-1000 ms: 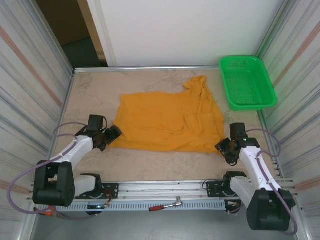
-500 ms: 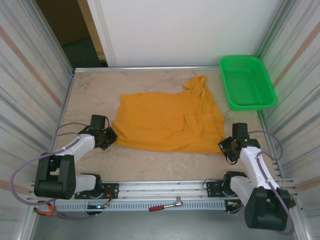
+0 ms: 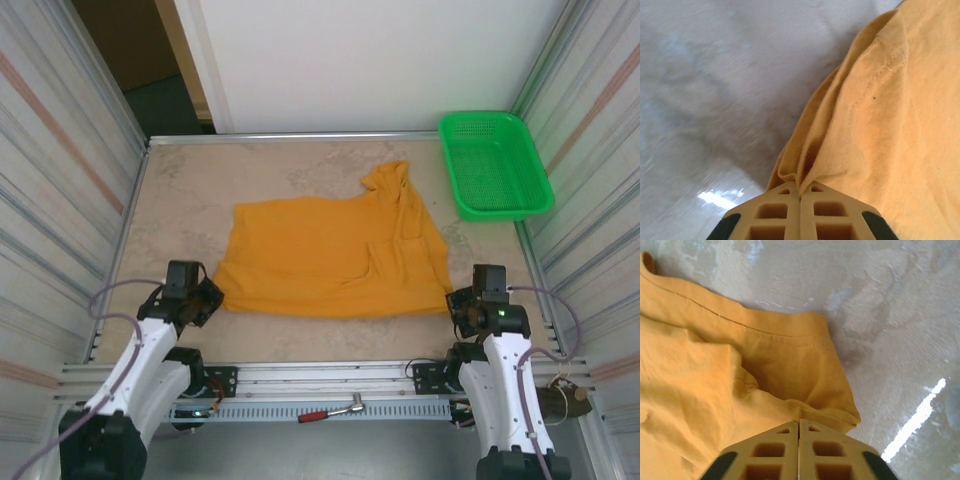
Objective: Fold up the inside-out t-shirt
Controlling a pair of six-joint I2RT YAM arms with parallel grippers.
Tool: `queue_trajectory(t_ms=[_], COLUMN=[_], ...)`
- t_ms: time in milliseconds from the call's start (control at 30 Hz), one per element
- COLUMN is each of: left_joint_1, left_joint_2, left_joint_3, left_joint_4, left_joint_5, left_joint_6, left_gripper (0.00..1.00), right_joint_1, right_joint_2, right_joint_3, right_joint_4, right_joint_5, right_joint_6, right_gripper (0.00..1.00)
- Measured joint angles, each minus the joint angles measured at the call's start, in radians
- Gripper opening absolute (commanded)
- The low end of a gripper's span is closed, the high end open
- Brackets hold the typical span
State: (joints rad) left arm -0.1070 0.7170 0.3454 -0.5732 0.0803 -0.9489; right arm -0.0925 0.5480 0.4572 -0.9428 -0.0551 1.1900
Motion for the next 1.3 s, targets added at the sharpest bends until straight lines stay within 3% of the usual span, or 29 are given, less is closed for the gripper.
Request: queue_trajectory(t_ms=[67,133,267,400,600,800,967,1100,1300], left_joint_1=[0.000,0.000,0.000,0.000,0.026,0.048,0.053,0.053,0.058], left_joint_2=[-0.051,-0.087,-0.091,0.045,0.541,0.991,1.159,1.193,1.223], left_joint_3=[-0.002,0.006,0.097,0.247,0.591,0.951,1.112,1.148,1.192], left_joint_4=[-0.055,-0.110,-0.184,-0.136,0.019,0.064,0.026,0.012,-0.006], left_joint_5=[-0.012,-0.035,-0.086,-0.110,-0.064,0.013,0.057,0.071,0.086], left_joint_6=[-0.018,-0.024,-0.003,0.071,0.248,0.406,0.472,0.491,0.512], left_gripper=[0.63,0.75,0.80,0.84,0.89,0.96,0.96,0.96,0.96], right_joint_1=[-0.002,-0.002,-0.002,0.002,0.098,0.194,0.204,0.203,0.188], right_joint_2=[-0.002,0.002,0.016,0.139,0.699,1.266,1.666,1.914,2.039], right_joint_3=[0.001,0.013,0.117,0.288,0.718,1.232,1.677,1.968,2.051], right_joint_4=[-0.018,-0.039,-0.059,0.023,0.160,0.179,0.081,-0.014,-0.060], right_joint_5=[-0.002,-0.002,-0.003,-0.045,-0.119,-0.102,-0.055,-0.014,0.007], right_joint_6=[0.007,0.007,-0.021,-0.124,-0.365,-0.576,-0.678,-0.719,-0.732], right_gripper=[0.59,0.59,0.59,0.59,0.59,0.59,0.50,0.50,0.54])
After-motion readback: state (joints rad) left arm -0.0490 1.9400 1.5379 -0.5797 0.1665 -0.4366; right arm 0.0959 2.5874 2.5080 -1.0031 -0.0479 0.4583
